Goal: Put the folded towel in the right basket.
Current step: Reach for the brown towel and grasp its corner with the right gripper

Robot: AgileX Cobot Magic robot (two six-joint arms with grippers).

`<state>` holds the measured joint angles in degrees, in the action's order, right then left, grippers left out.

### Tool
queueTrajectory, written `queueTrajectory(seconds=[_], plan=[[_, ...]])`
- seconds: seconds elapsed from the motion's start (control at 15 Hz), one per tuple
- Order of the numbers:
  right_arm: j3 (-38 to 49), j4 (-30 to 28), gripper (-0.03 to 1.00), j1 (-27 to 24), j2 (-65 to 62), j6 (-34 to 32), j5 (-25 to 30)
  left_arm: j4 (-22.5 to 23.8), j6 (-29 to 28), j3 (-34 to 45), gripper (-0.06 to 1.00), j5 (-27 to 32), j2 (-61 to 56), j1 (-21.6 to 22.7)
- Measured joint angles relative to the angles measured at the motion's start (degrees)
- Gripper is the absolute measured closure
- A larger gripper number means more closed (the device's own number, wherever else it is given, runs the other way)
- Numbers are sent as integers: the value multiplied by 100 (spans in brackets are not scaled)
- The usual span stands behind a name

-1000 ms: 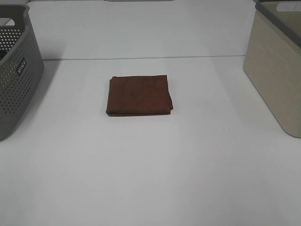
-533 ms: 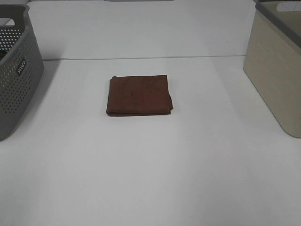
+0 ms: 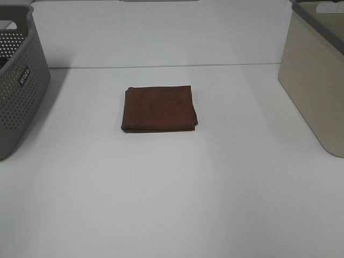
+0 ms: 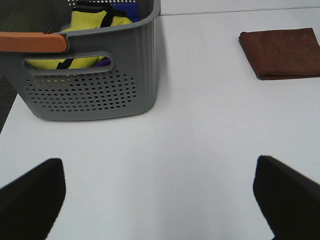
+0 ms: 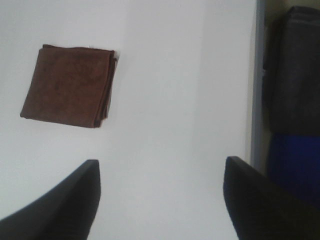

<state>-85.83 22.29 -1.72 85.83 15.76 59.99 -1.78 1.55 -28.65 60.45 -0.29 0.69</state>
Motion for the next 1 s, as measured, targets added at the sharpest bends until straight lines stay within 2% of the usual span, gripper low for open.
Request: queueTrajectory(seconds=[0.07,0.27,0.4,0.53,0.73,1.0], plan=[[-705,138,33,206,699,160,11,0,0,0,-3,0,0,0],[-1450,286,33,602,1673,195,206,0,0,0,-3,0,0,0],[-2051,516,33,791,2441,195,521,0,0,0,-3,0,0,0],[-2653,802,33,837,3254,160,837,0,0,0,-3,0,0,0],[-3386,1060,33,837,4228,-52,951,0,0,0,-3,0,0,0],[-3690,1444,32,837,5162,-120,957,0,0,0,-3,0,0,0]])
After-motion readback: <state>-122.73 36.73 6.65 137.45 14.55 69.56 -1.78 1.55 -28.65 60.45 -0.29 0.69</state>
